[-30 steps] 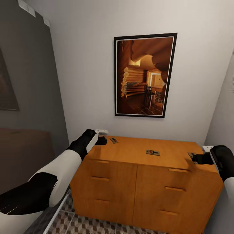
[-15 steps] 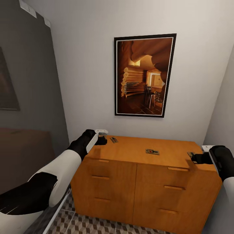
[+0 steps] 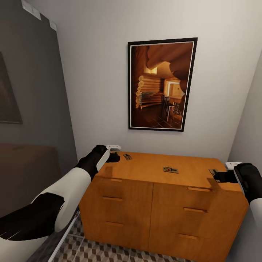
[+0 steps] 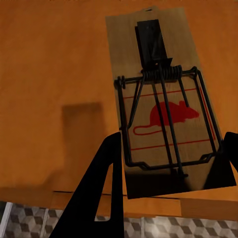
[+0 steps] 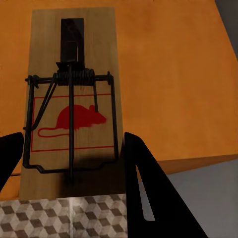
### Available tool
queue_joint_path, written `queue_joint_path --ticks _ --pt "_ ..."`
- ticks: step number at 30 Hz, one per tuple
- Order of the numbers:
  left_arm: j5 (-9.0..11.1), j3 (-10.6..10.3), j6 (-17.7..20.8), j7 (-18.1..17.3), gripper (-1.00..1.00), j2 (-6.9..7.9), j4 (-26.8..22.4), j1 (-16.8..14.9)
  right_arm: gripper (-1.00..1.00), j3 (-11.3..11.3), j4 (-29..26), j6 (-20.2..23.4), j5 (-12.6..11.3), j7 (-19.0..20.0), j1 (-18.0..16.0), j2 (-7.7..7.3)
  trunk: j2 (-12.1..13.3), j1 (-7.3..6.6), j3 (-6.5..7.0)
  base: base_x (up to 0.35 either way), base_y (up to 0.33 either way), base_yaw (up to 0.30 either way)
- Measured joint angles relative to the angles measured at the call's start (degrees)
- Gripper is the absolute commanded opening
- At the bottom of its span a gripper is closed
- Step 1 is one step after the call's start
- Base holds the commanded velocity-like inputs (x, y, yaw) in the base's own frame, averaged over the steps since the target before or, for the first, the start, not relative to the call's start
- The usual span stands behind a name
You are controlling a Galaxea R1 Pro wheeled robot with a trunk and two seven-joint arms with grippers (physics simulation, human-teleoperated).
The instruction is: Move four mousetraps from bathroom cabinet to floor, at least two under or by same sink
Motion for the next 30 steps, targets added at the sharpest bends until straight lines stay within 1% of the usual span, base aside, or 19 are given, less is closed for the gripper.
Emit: queue_joint_path --ticks 30 --pt "0.0 0.0 -0.1 -0.1 -1.0 0.01 0.0 0.0 -1.0 -0.1 0.0 0.1 0.0 0.2 0.0 -0.12 0.0 0.0 0.0 0.0 0.0 0.0"
